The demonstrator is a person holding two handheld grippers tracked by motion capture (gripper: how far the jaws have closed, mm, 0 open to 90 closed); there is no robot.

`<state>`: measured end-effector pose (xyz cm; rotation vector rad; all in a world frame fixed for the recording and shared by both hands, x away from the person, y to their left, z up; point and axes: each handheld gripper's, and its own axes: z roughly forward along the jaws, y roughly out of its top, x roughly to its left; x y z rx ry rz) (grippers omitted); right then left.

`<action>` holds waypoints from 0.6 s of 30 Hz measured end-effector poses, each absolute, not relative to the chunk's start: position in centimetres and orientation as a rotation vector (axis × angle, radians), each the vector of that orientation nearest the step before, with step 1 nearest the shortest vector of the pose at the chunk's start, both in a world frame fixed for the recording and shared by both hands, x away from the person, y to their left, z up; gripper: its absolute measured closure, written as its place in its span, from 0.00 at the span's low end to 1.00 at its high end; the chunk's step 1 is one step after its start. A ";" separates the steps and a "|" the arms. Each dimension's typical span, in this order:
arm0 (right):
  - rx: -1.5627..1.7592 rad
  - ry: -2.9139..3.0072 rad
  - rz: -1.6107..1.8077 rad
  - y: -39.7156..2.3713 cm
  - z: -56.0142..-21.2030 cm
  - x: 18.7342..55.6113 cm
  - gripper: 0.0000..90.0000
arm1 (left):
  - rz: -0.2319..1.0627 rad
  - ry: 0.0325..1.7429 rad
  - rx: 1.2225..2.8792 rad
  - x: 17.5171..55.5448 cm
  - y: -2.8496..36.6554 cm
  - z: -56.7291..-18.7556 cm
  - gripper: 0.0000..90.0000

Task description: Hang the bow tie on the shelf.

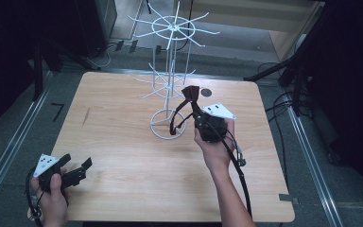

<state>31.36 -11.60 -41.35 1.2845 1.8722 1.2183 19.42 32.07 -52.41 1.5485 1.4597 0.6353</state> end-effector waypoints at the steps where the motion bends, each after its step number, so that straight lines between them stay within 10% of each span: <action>1: 1.285 1.872 1.218 -11.6 -41.3 31.4 0.93 | 0.635 1.460 1.548 19.4 32.1 -52.4 0.15; 18: 1.358 1.918 1.224 -11.9 -44.6 32.0 0.85 | 0.634 1.462 1.549 19.4 32.1 -52.4 0.15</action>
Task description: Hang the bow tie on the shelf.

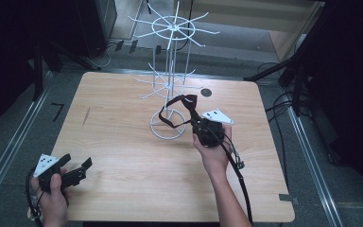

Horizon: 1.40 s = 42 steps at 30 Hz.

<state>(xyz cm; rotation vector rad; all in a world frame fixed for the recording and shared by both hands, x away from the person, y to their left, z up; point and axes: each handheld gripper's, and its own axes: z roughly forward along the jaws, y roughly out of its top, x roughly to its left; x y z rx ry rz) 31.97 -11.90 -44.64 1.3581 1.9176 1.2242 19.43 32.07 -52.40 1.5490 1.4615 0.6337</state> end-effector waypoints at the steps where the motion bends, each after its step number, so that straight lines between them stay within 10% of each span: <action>1: 1.358 1.918 1.224 -11.9 -44.6 32.0 0.85 | 0.634 1.461 1.549 19.4 32.1 -52.4 0.15; 23: 1.439 1.968 1.227 -13.1 -47.1 32.1 0.74 | 0.633 1.463 1.546 19.4 32.1 -52.4 0.15; 35: 1.438 2.004 1.281 -14.4 -48.9 31.3 0.29 | 0.634 1.464 1.549 19.4 32.1 -52.4 0.15; 42: 1.431 2.048 1.294 -15.6 -50.3 30.3 0.19 | 0.634 1.464 1.550 19.4 32.1 -52.4 0.15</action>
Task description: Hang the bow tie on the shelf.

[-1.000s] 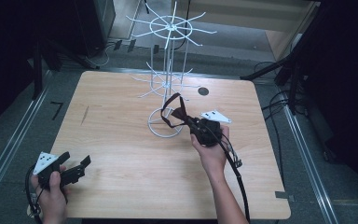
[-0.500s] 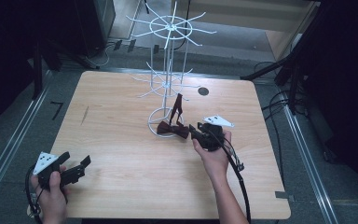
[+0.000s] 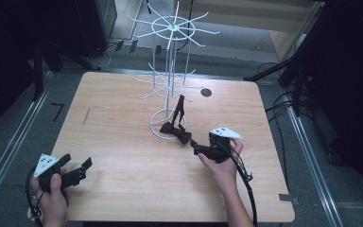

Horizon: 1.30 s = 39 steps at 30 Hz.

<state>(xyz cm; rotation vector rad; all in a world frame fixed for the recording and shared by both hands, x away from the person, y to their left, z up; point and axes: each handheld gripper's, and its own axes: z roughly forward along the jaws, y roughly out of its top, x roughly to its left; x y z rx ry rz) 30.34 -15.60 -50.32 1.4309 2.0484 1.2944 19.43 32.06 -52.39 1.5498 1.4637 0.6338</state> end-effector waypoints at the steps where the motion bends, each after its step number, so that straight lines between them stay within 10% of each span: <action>1: 1.446 2.041 1.305 -16.1 -50.7 30.1 0.18 | 0.634 1.464 1.549 19.4 32.1 -52.4 0.15; 39: 1.543 2.009 1.155 -23.6 -54.4 26.3 0.16 | 0.632 1.466 1.543 19.4 32.1 -52.4 0.15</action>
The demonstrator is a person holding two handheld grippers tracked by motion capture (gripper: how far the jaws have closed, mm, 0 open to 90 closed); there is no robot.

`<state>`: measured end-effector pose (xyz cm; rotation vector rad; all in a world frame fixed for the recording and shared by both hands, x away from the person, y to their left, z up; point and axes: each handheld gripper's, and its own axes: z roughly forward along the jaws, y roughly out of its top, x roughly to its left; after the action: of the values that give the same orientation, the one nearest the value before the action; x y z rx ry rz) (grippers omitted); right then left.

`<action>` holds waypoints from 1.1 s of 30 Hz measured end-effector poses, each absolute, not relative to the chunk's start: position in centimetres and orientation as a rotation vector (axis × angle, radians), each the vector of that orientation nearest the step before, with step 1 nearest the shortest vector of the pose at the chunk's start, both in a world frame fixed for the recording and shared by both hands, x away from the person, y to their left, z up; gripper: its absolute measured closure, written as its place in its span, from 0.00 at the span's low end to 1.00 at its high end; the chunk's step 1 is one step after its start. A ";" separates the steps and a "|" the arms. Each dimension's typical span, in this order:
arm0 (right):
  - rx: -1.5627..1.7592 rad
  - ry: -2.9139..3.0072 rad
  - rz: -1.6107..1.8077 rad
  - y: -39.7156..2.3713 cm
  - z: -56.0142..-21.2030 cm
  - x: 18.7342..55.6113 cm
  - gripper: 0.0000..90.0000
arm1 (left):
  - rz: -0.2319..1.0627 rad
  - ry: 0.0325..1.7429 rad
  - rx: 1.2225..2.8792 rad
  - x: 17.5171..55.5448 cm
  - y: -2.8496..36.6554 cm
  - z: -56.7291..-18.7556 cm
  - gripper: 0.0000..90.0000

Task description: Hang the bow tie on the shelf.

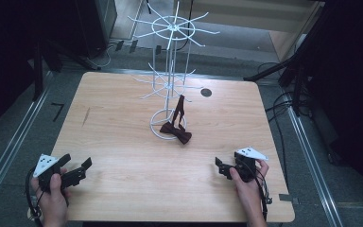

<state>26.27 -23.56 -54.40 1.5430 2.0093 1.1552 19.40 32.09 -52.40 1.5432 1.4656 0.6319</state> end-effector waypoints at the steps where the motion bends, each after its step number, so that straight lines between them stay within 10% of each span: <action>1: 1.546 2.011 1.155 -23.7 -54.4 26.2 0.16 | 0.632 1.466 1.544 19.4 32.1 -52.4 0.15; 33: 1.637 1.893 1.085 -31.1 -54.8 23.8 0.16 | 0.633 1.465 1.548 19.4 32.1 -52.4 0.15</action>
<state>23.76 -31.09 -54.84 1.6375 1.8925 1.0855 19.37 32.05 -52.40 1.5476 1.4647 0.6331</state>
